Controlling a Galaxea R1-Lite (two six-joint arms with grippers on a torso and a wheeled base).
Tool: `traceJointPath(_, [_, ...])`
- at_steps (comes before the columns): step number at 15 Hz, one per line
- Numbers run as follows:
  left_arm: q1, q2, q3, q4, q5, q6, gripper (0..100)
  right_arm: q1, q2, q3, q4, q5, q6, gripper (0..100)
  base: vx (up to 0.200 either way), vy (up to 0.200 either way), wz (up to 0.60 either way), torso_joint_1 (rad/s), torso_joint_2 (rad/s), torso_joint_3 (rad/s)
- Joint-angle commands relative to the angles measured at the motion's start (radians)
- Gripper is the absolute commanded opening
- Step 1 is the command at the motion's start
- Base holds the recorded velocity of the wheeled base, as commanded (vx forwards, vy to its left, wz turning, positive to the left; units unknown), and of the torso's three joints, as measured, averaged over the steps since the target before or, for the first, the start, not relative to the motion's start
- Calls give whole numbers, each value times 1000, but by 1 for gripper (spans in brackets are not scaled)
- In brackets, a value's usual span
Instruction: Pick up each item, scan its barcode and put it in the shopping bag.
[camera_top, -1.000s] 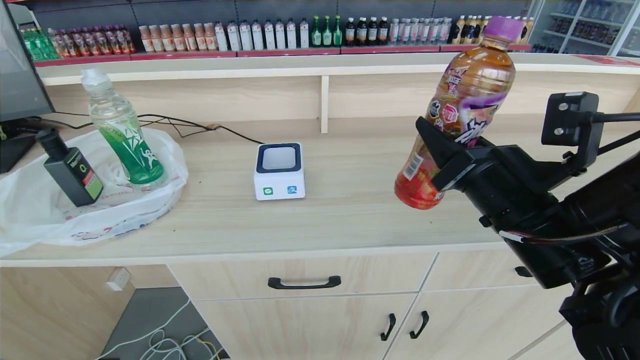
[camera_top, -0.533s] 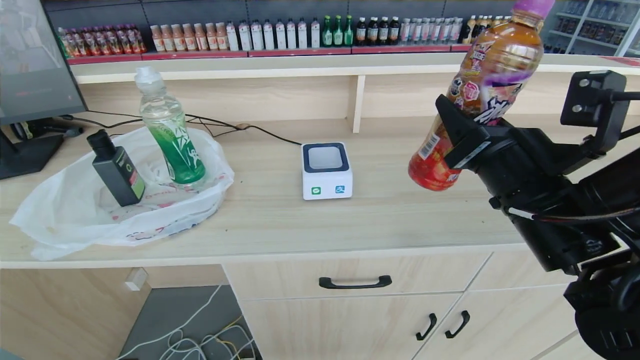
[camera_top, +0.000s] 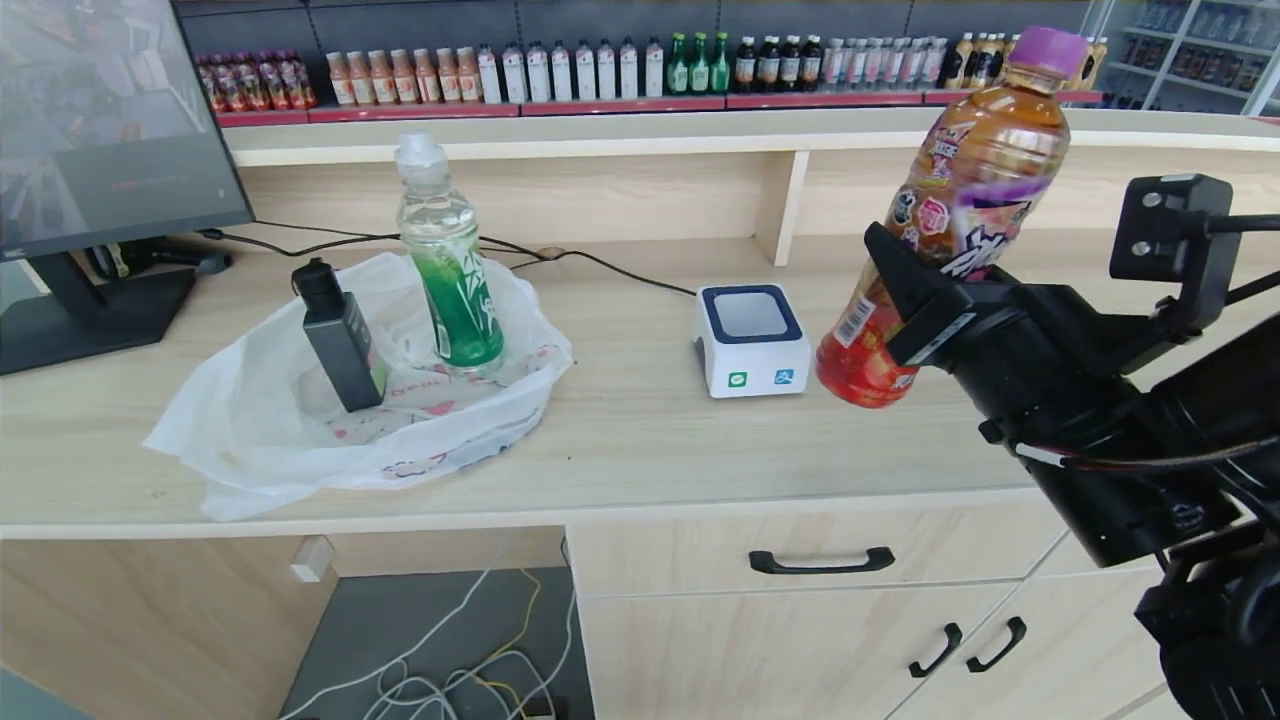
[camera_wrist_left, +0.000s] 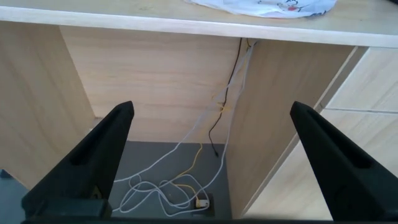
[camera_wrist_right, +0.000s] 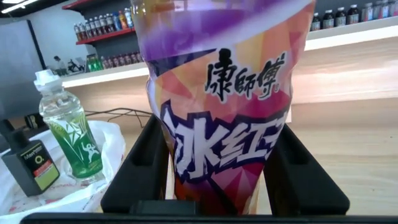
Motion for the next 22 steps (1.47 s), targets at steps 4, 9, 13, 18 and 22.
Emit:
traceJointPath(4, [0, 0, 0, 0, 0, 0, 100, -25, 4, 9, -4, 34, -80, 0, 0, 0, 0, 0, 0, 0])
traceJointPath(9, [0, 0, 0, 0, 0, 0, 100, -22, 113, -149, -4, 64, -170, 0, 0, 0, 0, 0, 0, 0])
traceJointPath(13, [0, 0, 0, 0, 0, 0, 100, -30, 213, -252, -4, 86, -199, 0, 0, 0, 0, 0, 0, 0])
traceJointPath(18, [0, 0, 0, 0, 0, 0, 100, -46, 277, -345, 2, 81, -325, 0, 0, 0, 0, 0, 0, 0])
traceJointPath(22, [0, 0, 0, 0, 0, 0, 100, -34, 305, -417, 1, 113, -417, 0, 0, 0, 0, 0, 0, 0])
